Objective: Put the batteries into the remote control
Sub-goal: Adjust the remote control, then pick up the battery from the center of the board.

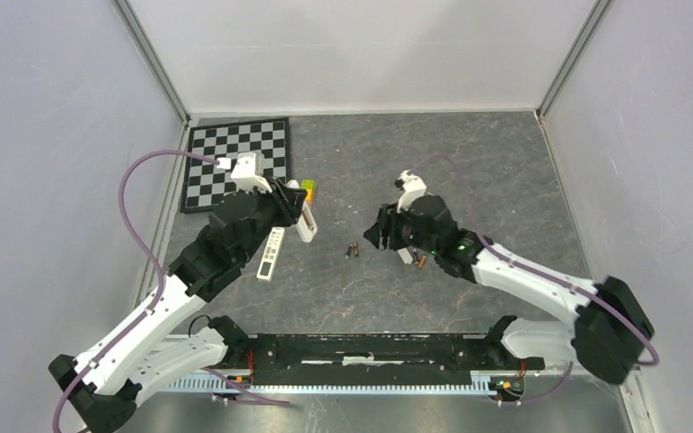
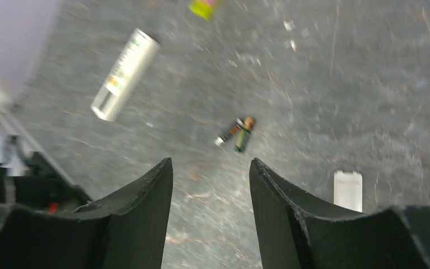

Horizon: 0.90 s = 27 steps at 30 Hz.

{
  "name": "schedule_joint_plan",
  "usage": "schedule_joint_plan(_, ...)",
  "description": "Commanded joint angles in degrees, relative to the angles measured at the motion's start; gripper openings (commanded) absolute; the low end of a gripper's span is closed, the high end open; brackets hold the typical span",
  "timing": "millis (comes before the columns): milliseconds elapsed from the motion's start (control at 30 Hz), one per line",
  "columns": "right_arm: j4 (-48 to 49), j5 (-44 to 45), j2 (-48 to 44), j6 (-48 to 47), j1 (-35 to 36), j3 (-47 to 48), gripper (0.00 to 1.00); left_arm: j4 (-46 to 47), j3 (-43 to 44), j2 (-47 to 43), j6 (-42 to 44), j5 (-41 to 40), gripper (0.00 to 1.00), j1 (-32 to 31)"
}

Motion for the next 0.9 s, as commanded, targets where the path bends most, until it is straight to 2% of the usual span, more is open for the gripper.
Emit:
schedule_joint_plan(0,-9.3,14.9,8.7,-2.3,5.0,6.2,0.54,-5.1,1.4,-2.5,0.3,-9.9,0.02,0.3)
schedule_joint_plan(200,-15.1,22.0,22.2,-2.7,11.0,15.8,0.46,-7.6,0.0,-3.6,-1.4,-9.4,0.02,0.2)
schedule_joint_plan(367,-17.8,26.1,29.1,-1.5,12.9,20.5,0.43,-8.4,-1.4,-4.3,-2.5,-9.4,0.02,0.3)
schedule_joint_plan(467,-16.8,28.7,30.8,-0.9,13.3,20.2,0.41,-8.4,-1.7,-4.5,-2.5,-9.6,0.02,0.3)
schedule_joint_plan(867,-13.4,24.8,35.3,-1.8,13.4,20.5,0.37,-8.3,-2.2,-4.3,-1.8,-10.1,0.02,0.3)
